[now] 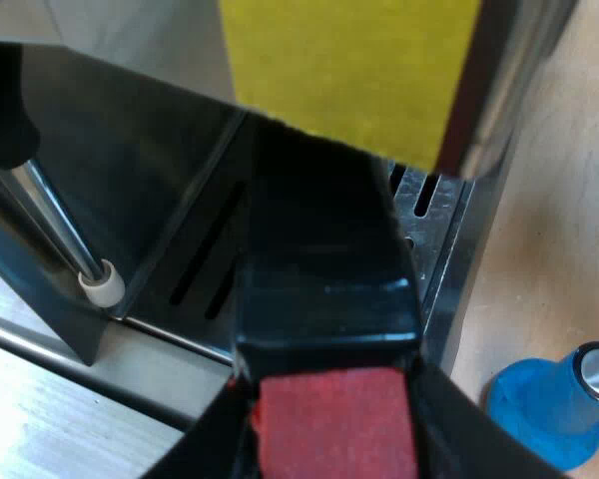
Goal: Put the handle in the coffee machine
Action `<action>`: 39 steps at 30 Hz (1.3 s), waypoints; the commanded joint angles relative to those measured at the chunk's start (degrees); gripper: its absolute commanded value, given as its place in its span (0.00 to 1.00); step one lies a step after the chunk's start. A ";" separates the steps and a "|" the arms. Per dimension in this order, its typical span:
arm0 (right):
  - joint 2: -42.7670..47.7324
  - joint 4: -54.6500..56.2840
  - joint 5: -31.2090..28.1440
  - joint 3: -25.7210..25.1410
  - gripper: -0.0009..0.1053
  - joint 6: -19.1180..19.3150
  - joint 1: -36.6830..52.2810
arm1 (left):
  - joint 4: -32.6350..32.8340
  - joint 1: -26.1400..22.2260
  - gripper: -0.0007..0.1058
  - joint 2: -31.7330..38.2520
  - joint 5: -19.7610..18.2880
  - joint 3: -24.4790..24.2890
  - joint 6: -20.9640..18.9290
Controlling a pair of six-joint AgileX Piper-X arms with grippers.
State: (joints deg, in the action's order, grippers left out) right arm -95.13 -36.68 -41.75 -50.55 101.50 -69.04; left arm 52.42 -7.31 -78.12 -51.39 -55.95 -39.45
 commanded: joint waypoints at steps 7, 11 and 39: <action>-2.51 0.36 3.32 -0.06 0.38 0.24 3.93 | 0.26 0.24 0.01 1.67 -7.42 -1.24 0.79; -3.85 -0.88 3.32 -0.06 0.38 0.24 4.36 | 0.26 0.24 0.01 1.67 -7.42 -1.24 0.79; -17.25 -14.04 -7.14 -14.92 0.32 0.24 10.23 | 0.55 0.24 0.01 1.67 -7.31 -1.24 0.67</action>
State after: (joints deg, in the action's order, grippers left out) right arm -112.51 -50.09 -48.90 -64.89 101.50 -59.20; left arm 52.57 -7.31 -78.12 -51.39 -55.95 -39.45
